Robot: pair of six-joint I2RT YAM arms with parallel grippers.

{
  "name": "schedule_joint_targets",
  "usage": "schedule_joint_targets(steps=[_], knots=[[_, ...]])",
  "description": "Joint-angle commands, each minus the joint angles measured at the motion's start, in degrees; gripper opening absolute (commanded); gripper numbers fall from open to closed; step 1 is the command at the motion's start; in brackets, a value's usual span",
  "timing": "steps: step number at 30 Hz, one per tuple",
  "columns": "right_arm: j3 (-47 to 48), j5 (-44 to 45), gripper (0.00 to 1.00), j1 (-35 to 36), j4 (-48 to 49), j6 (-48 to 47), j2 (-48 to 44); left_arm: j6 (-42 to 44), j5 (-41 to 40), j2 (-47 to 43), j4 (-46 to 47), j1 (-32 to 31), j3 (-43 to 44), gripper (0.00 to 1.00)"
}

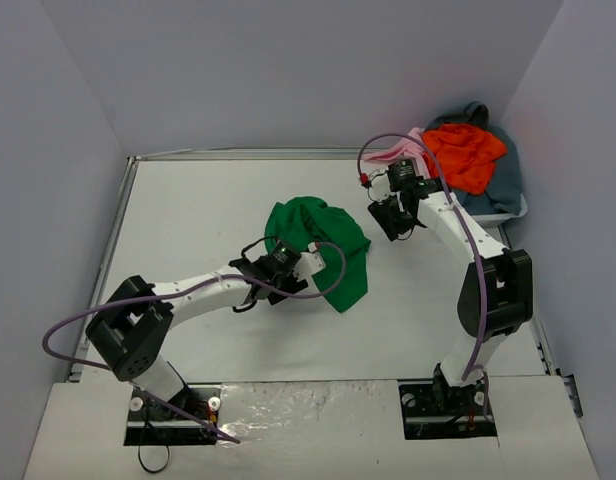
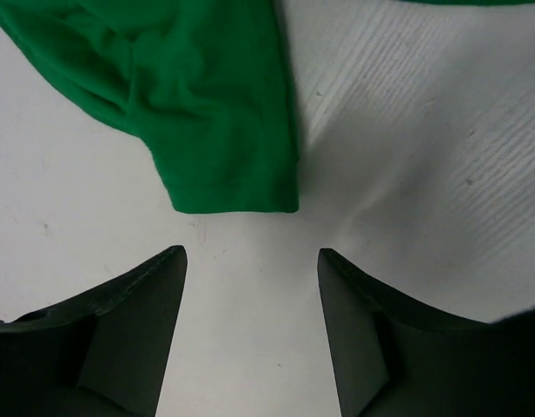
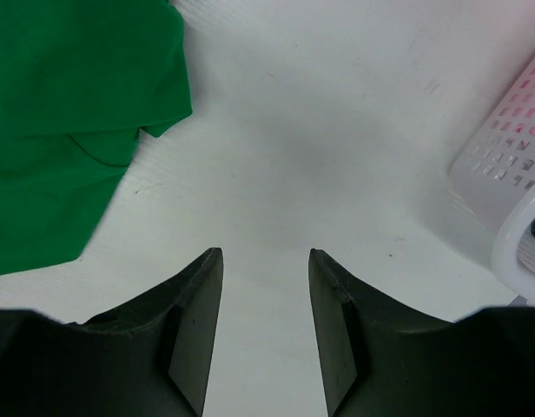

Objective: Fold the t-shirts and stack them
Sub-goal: Flatten out the tshirt

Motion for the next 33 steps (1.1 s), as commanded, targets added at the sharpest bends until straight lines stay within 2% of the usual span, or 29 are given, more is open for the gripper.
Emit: schedule_joint_targets(steps=[1,9,20,28,32,33], knots=[[-0.15,0.04,0.40,-0.39,-0.40,0.38,0.75,-1.05,-1.03,1.69,0.05,-0.69,3.15,0.59],[-0.86,0.04,0.40,-0.39,0.13,0.11,1.02,-0.88,-1.20,4.76,0.40,-1.66,3.68,0.56],[-1.30,0.13,0.40,-0.30,0.21,0.02,1.19,-0.35,-1.46,9.86,1.89,-3.06,5.79,0.41],[-2.17,0.21,0.40,-0.39,0.56,-0.06,1.20,0.53,-3.66,11.27,2.33,-3.15,6.49,0.21],[-2.35,0.13,0.39,-0.39,0.74,0.02,1.28,1.32,-6.47,10.92,2.86,-3.06,5.70,0.09],[-2.26,0.04,0.39,-0.39,0.74,0.02,1.28,1.32,-8.13,10.75,2.86,-3.06,5.70,0.03]])
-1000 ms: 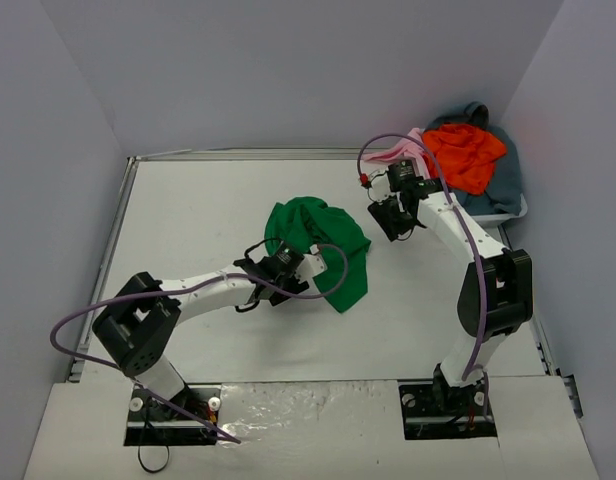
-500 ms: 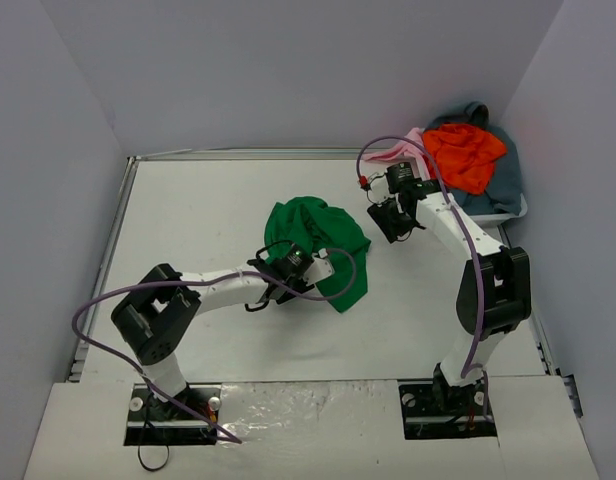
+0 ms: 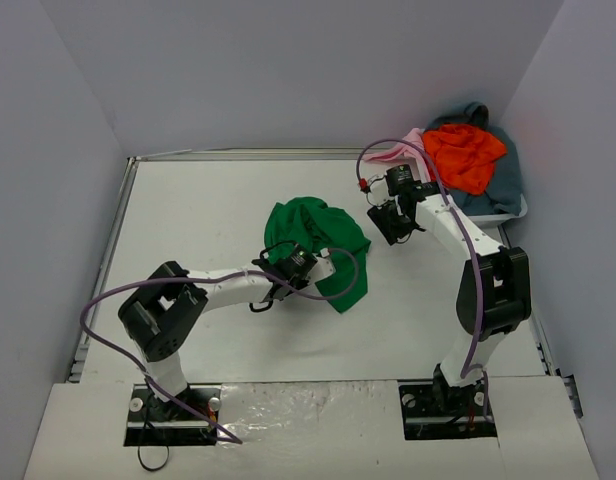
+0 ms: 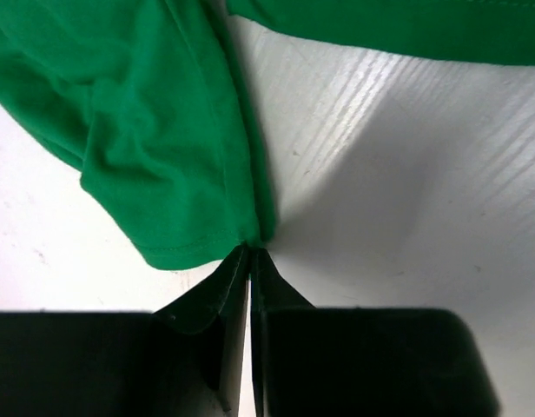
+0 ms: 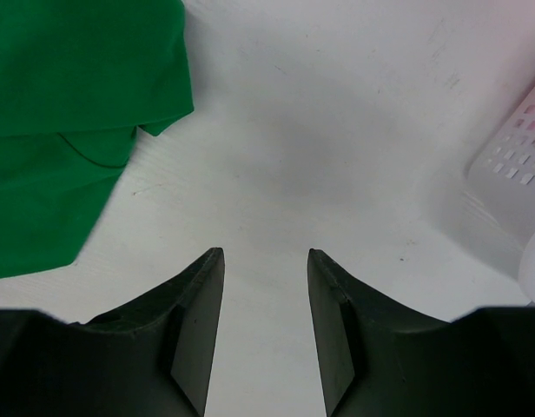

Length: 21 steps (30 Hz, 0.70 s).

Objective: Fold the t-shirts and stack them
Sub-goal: Flatten out the tshirt

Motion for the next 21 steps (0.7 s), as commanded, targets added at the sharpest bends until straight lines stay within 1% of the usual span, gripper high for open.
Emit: schedule_joint_targets(steps=[1,4,6,8,9,10,11,13,14,17,21], knots=[[-0.19,0.02,0.39,-0.30,-0.94,0.13,0.26,0.93,-5.13,-0.75,0.35,-0.03,1.15,0.02],[-0.10,-0.33,0.39,-0.39,-1.03,0.05,-0.35,1.10,-7.50,-3.38,0.00,0.15,1.41,0.02],[-0.10,-1.21,0.40,-0.39,-1.12,-0.04,-1.58,0.67,-6.81,-7.42,-2.18,0.76,2.90,0.02],[-0.27,-2.17,0.41,-0.39,-1.73,-0.57,-2.64,-0.21,-4.27,-11.62,-4.47,3.39,4.92,0.02],[-0.19,-3.40,0.41,-0.30,-2.26,-0.92,-3.43,-0.39,-3.04,-13.13,-6.92,4.88,7.46,0.02],[-0.19,-4.19,0.41,-0.22,-3.39,-1.18,-3.70,-0.48,-1.46,-14.28,-8.08,8.55,8.79,0.02],[-0.10,-5.33,0.41,-0.13,-4.01,-1.88,-3.79,-0.48,1.60,-16.72,-9.22,10.50,10.19,0.02],[-0.27,-6.30,0.41,0.31,-5.50,-2.24,-4.40,0.04,3.56,-19.02,-11.42,13.85,13.53,0.02],[-0.45,-7.53,0.42,1.01,-5.95,-3.02,-4.66,0.83,4.00,-20.95,-12.13,16.30,14.33,0.02],[-1.76,-8.68,0.41,3.72,-6.48,-3.38,-4.84,1.63,4.45,-22.55,-13.18,19.47,16.44,0.02],[-1.86,-11.05,0.40,9.18,-6.57,-2.59,-3.27,0.75,4.44,-22.99,-14.42,21.07,16.80,0.02]])
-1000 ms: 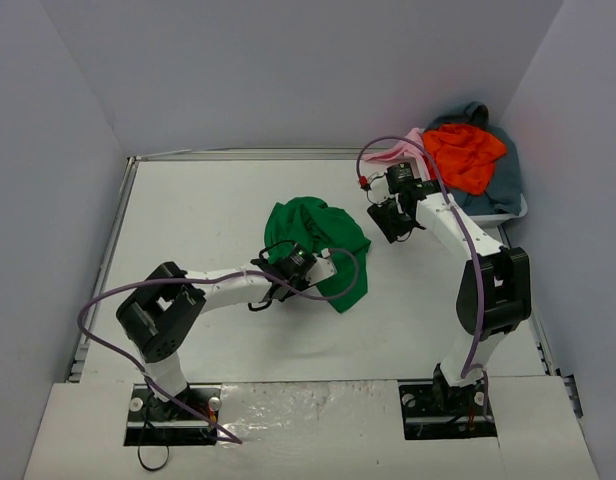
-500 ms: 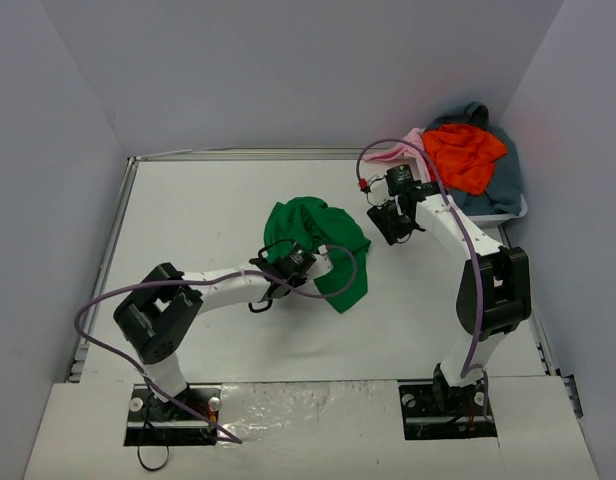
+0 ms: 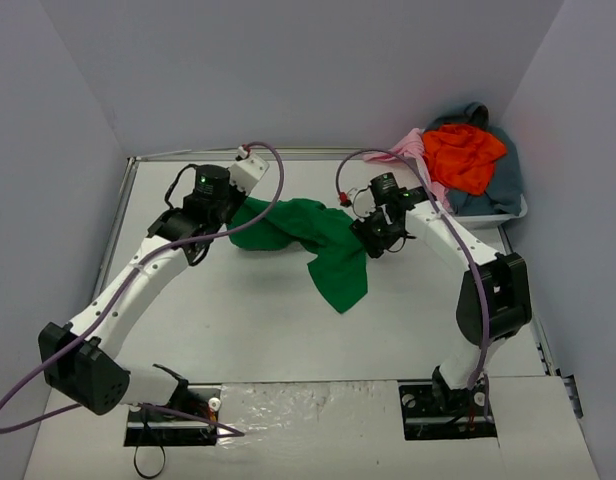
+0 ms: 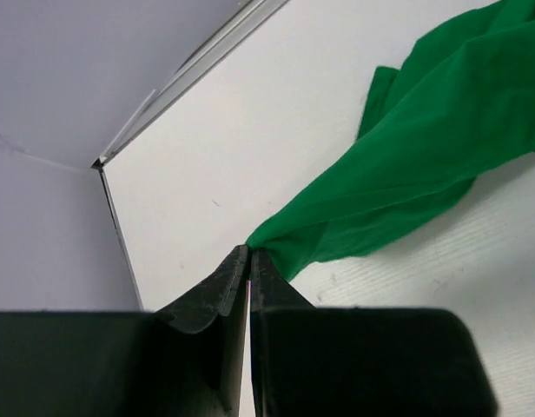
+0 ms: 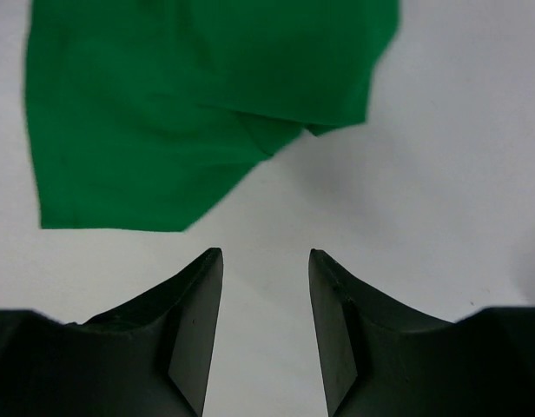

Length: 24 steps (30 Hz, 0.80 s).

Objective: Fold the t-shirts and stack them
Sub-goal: Flatten out the tshirt

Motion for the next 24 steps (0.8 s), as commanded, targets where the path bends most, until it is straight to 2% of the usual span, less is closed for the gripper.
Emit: schedule_joint_targets(steps=[1,10,18,24], knots=[[0.31,-4.13,0.40,5.08,-3.09,-0.49,-0.49,0.07,1.76,0.27,-5.00,0.09,0.08,0.02],[4.97,-4.74,0.40,8.60,-4.58,-1.46,5.84,-0.98,0.36,-0.52,-4.73,1.32,-1.24,0.02],[0.58,-0.79,0.40,10.01,-3.36,-2.25,6.55,-1.33,-0.35,-1.93,-4.29,3.34,-2.38,0.02],[-2.93,-2.10,0.44,10.18,-4.49,-2.60,4.53,-1.24,-0.88,-2.28,-3.94,4.22,-3.35,0.02]])
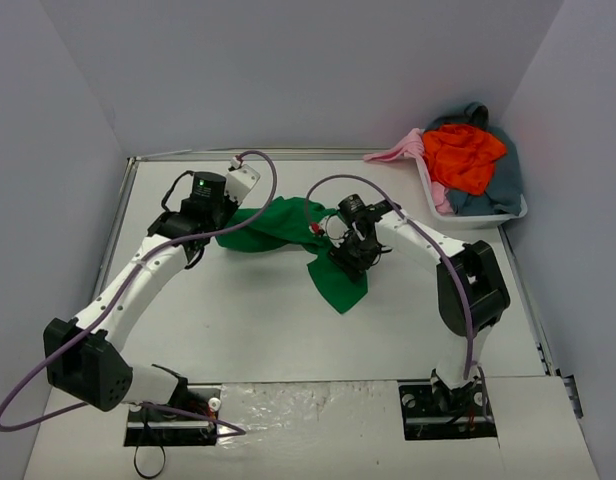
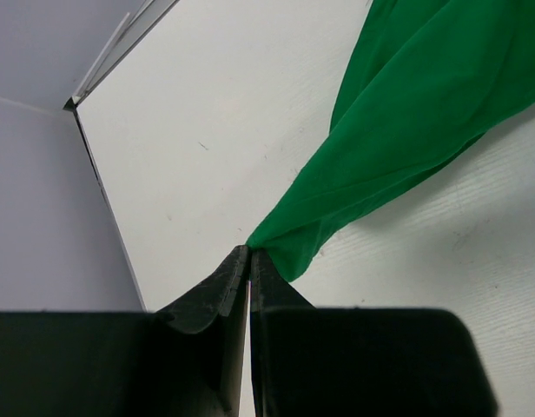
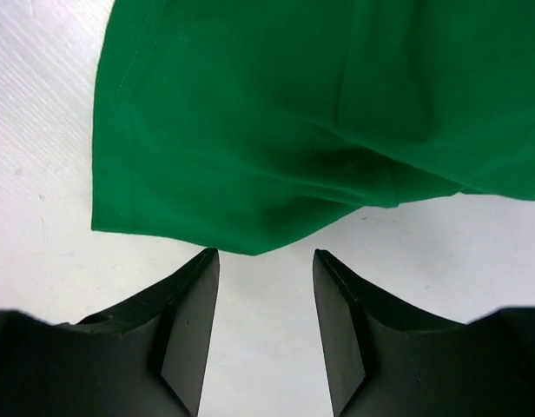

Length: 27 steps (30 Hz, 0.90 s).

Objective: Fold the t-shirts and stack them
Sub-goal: Flatten out the tshirt

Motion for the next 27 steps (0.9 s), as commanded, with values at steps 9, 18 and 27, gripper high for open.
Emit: schedule_joint_targets(steps=[9,18,27], knots=[[-9.05,-1.28,0.45,2.94,-4.95,-1.82,-3.35,-1.29,-1.49,-1.93,1.81,2.43,-1.11,0.02],[-8.00,-3.13,0.45,9.26,-5.21,-0.77,-3.17,-2.87,-0.79,-1.67,2.43,3.40,-1.46,0.02],[-7.82,-3.84,0.44,12.34,-5.47,-1.47,0.86,-3.49,-0.26,-1.14,3.13,4.54,-2.33,0.02]])
